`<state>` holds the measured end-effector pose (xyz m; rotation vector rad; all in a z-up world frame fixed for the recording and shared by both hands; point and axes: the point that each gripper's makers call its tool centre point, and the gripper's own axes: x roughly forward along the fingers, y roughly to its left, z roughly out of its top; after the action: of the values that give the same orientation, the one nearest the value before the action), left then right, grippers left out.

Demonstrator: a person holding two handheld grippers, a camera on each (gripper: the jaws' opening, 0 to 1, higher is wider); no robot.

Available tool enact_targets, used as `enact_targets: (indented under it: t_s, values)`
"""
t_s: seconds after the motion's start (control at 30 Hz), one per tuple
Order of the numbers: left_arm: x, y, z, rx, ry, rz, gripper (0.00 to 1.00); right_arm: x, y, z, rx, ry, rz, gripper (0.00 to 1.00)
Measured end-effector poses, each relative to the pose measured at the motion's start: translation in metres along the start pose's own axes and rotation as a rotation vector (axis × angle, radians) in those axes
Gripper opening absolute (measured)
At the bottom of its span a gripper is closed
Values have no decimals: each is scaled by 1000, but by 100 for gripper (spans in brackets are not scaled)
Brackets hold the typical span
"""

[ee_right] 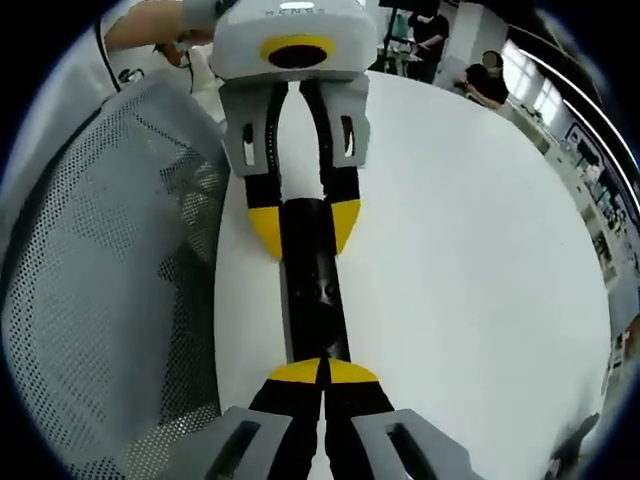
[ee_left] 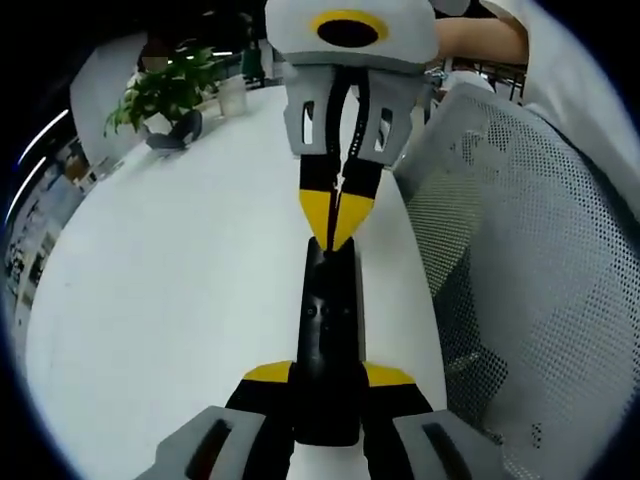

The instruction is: Press the specified remote control buttons in sequence, fully releasing each button before pressing the next.

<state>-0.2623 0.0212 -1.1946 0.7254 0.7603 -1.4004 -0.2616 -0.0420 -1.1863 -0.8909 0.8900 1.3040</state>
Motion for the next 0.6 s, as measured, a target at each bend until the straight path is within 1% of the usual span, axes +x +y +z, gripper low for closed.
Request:
enact_targets:
  t_s: [0.1,0.2,0.23,0.27,0.3,0.33,0.4,0.43,0.47,0.5,0.53,0.57,0.6]
  values:
    - [0,0,0,-2,1,1,22,0,-1,-1,6,1,2,0]
    - [0,0,0,-3,0,0,22,-2,-1,0,73,-71,12,0]
    - [0,0,0,-5,-1,0,22,-4,-2,2,130,-111,6,0]
    - [0,0,0,-6,-2,1,22,-4,-7,8,148,-168,-28,0]
    - [0,0,0,-6,-2,1,22,-6,-7,14,134,-204,-31,0]
    - [0,0,0,-6,-3,2,22,-7,-6,15,136,-211,-27,0]
    - [0,1,0,-8,-8,2,22,-5,-3,19,127,-214,-14,0]
    - [0,1,0,-9,-11,2,22,-1,0,18,99,-188,7,0]
    - [0,1,0,-10,-13,2,22,1,0,15,67,-154,2,0]
    - [0,1,0,-12,-14,3,22,3,-2,13,39,-136,-6,0]
    - [0,1,0,-13,-16,4,22,6,1,13,40,-132,2,0]
    - [0,1,0,-15,-17,4,22,4,0,15,-10,-127,5,0]
    - [0,1,0,-15,-17,4,22,3,0,13,-3,-119,4,0]
